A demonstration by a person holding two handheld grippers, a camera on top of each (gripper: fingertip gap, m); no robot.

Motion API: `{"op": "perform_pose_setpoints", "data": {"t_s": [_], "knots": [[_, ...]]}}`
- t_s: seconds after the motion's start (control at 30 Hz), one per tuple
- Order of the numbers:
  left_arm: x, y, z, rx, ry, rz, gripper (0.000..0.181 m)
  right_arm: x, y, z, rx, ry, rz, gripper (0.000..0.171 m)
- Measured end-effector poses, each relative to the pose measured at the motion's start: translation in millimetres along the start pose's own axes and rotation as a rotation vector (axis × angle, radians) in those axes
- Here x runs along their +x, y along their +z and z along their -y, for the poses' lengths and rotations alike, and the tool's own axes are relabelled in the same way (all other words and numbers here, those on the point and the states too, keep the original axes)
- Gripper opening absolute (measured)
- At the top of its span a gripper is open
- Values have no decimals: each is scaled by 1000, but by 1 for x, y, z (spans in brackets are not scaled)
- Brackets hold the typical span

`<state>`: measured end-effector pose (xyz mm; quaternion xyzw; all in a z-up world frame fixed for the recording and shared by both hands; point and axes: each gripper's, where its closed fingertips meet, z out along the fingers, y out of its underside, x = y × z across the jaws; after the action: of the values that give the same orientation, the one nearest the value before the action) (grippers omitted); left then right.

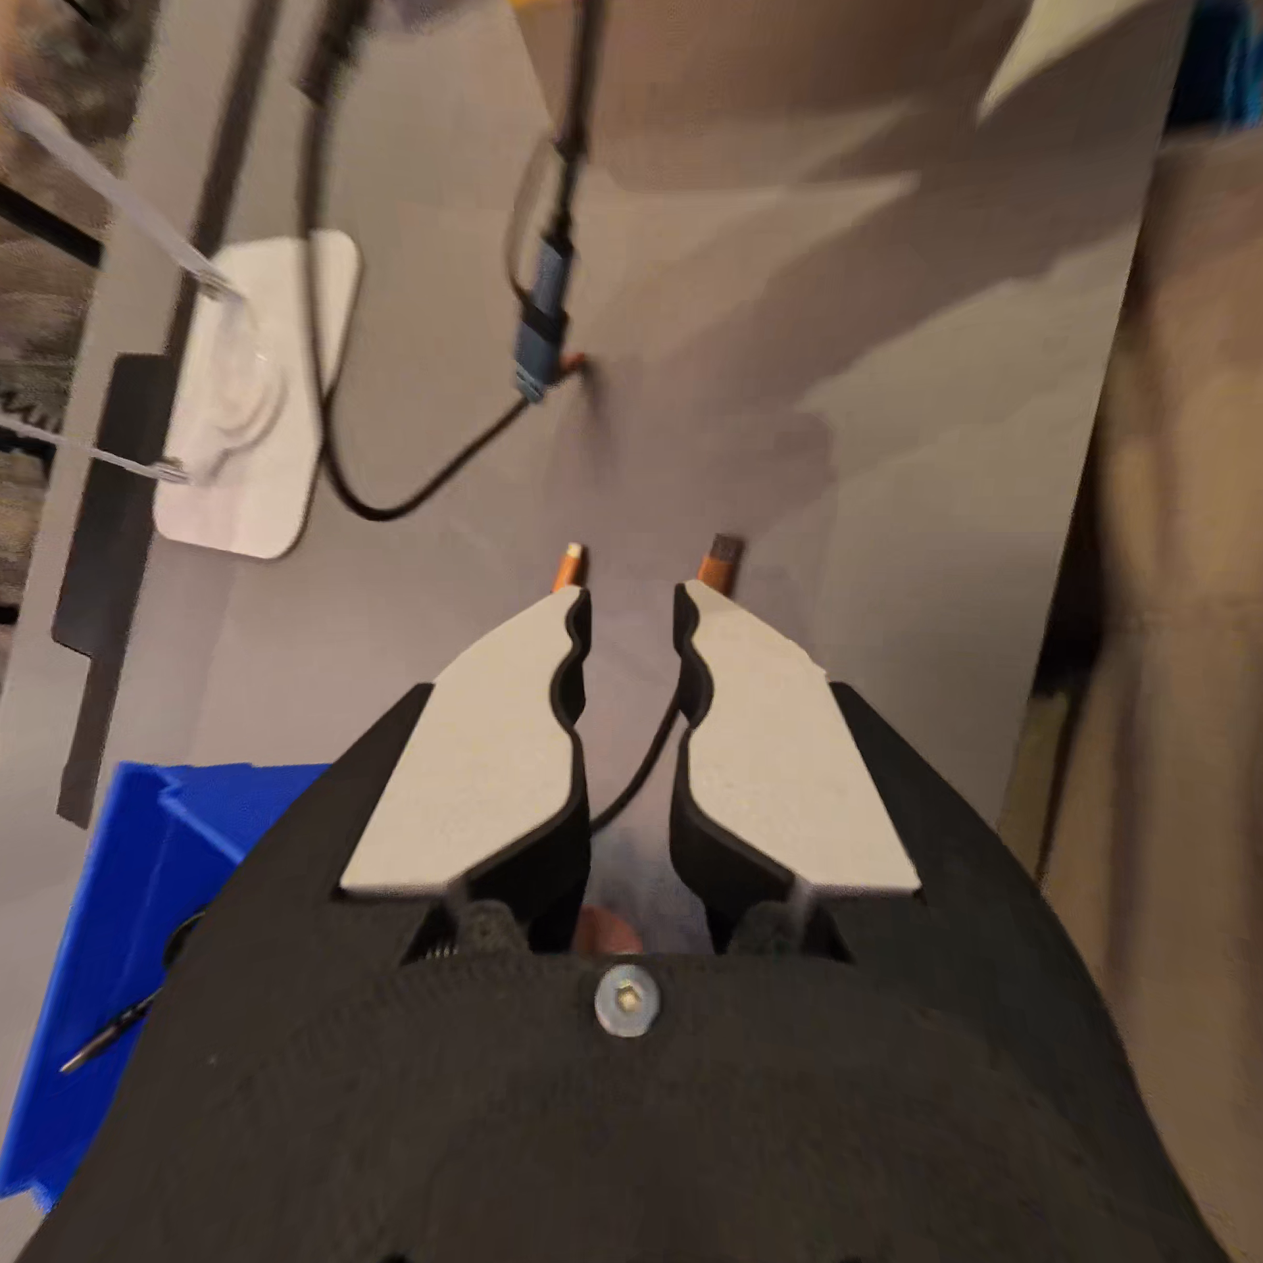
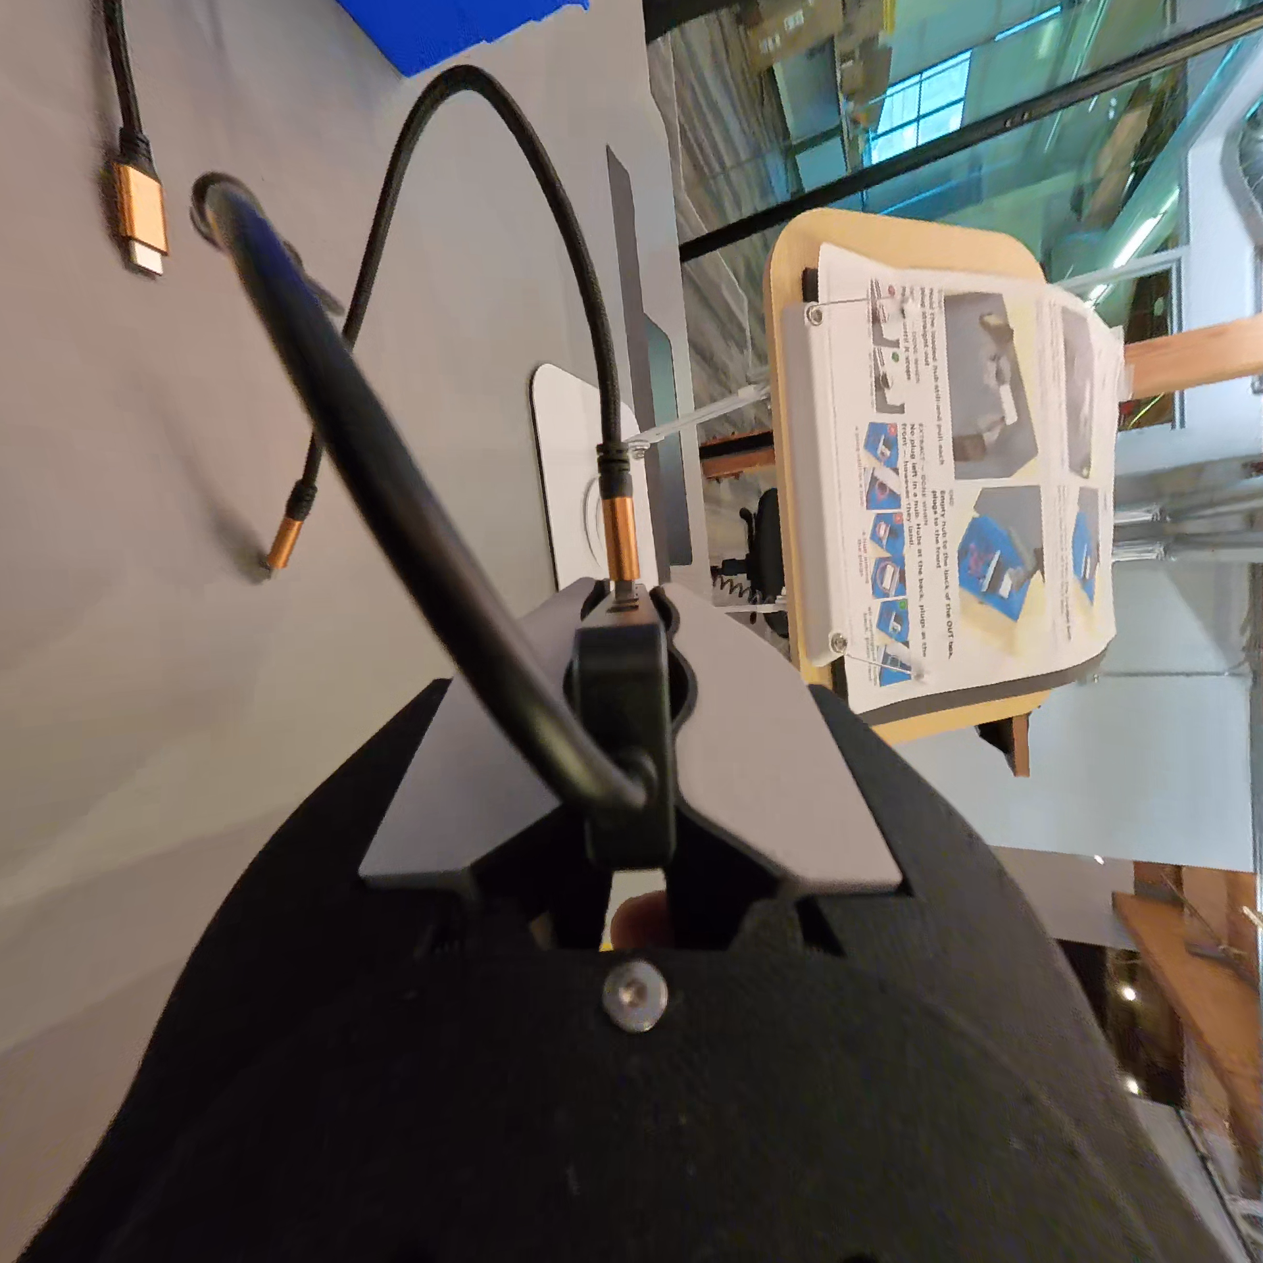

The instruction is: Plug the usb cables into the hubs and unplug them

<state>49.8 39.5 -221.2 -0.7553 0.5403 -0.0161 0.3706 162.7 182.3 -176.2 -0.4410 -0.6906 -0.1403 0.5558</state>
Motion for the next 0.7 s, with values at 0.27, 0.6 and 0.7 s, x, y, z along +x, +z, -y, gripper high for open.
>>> {"op": "perform_pose_setpoints", "data": {"t_s": [0.27, 0.6, 0.7], "knots": [[22, 55, -32, -350, 219, 58, 20, -8, -1, 16, 28, -39, 21, 12], [25, 83, -50, -474, 155, 0, 11, -10, -2, 20, 49, -38, 33, 12], [22, 83, -50, -441, 134, 7, 5, -6, -4, 19, 49, -24, 24, 12]]}}
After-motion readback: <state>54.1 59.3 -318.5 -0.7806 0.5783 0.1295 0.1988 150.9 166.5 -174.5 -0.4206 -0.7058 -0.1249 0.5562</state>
